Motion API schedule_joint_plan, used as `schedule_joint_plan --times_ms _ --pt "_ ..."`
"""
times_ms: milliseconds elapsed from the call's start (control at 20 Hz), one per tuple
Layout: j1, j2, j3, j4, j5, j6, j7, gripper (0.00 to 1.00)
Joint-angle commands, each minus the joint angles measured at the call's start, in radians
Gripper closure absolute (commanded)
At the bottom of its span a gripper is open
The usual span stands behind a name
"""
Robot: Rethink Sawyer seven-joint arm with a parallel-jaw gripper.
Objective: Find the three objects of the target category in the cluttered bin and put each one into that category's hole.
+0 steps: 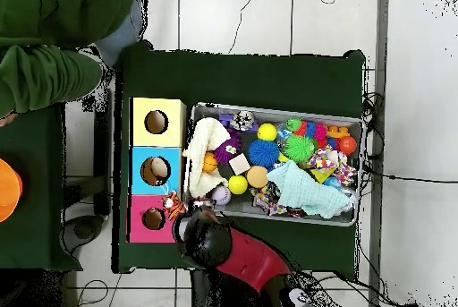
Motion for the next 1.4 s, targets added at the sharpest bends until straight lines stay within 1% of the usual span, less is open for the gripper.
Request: schedule_joint_plan --times_ms 50,100,150,250,400,450,500,550,600,650,750,800,850,900,1050,1200,1400 --pt "0.077 0.083 -0.009 0.050 0.026 0.013 0.143 0.00" --pt "0.078 0.084 0.044 0.067 0.055 -0.005 0.178 0.00" --pt "0.078 0.082 0.071 0.075 0.071 -0.005 0.192 0.00" --pt "0.111 0.065 0.085 0.079 0.101 0.017 0.217 0.00" --pt "0.063 0.016 0.200 0.132 0.132 -0.024 0.242 0.00" --pt "0.052 -0.001 0.222 0.142 0.142 -0.026 0.245 0.00" --pt "0.036 -0.042 0.243 0.156 0.159 -0.013 0.251 0.00" --pt "0.040 -0.071 0.236 0.155 0.172 0.018 0.244 0.00" --pt "0.048 -0.118 0.219 0.144 0.192 0.079 0.233 0.00" --pt "0.049 -0.141 0.219 0.143 0.208 0.108 0.230 0.00" --pt "0.027 -0.178 0.261 0.154 0.251 0.129 0.229 0.00" --pt "0.030 -0.189 0.265 0.152 0.265 0.138 0.231 0.00" --pt "0.034 -0.192 0.266 0.152 0.275 0.137 0.230 0.00" --pt "0.026 -0.193 0.288 0.162 0.293 0.119 0.228 0.00" --pt "0.045 -0.195 0.276 0.167 0.312 0.104 0.216 0.00" --pt "0.014 -0.168 0.311 0.194 0.303 0.034 0.194 0.00" --pt "0.010 -0.149 0.277 0.193 0.279 0.024 0.165 0.00"
